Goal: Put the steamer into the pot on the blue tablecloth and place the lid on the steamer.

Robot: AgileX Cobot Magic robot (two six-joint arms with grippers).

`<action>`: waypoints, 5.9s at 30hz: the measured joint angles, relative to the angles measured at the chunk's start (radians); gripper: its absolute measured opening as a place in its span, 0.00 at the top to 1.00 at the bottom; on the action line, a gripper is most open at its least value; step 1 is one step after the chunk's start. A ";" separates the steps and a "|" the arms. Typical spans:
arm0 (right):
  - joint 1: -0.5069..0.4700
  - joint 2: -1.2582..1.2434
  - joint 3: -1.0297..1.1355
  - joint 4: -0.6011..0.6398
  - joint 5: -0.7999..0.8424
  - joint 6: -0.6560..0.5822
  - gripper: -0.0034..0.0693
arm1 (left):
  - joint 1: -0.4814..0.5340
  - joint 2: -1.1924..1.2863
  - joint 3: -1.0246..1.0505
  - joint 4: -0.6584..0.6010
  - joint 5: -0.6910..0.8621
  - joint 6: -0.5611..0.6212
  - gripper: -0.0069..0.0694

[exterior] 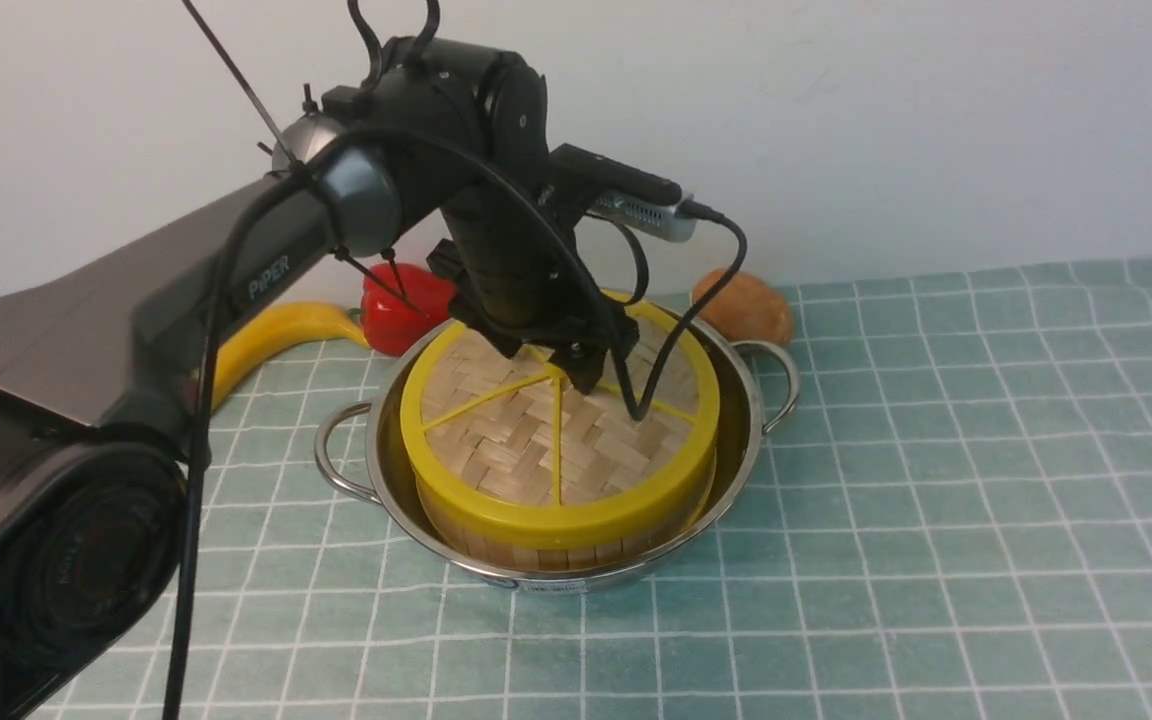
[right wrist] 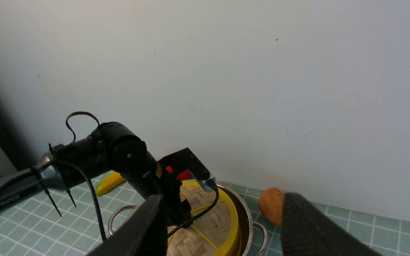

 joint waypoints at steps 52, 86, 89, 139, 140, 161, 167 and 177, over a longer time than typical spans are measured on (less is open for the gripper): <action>0.000 -0.703 1.074 -0.078 -0.207 -0.048 0.95 | -0.001 -1.558 1.052 -0.099 -0.100 0.026 0.93; 0.000 -0.703 1.074 0.141 -0.207 -0.046 0.73 | 0.483 -2.191 1.975 -0.022 -0.855 0.095 0.84; 0.000 -0.703 1.074 0.141 -0.207 -0.046 0.71 | 0.483 -2.193 1.975 -0.019 -0.863 0.095 0.83; -0.407 -0.899 1.708 0.000 -1.004 -0.228 0.62 | 0.483 -2.195 1.975 -0.016 -0.873 0.095 0.74; -0.407 -0.899 1.709 0.000 -1.003 -0.228 0.62 | 0.483 -2.195 1.975 -0.016 -0.873 0.095 0.74; -0.407 -0.899 1.709 0.000 -0.999 -0.221 0.62 | 0.483 -2.195 1.975 -0.012 -0.873 0.095 0.70; -0.407 -0.899 1.709 0.000 -0.999 -0.206 0.62 | 0.483 -2.195 1.975 -0.012 -0.873 0.095 0.69; -0.407 -0.899 1.709 0.000 -0.999 -0.205 0.62 | 0.483 -2.195 1.975 -0.012 -0.873 0.095 0.66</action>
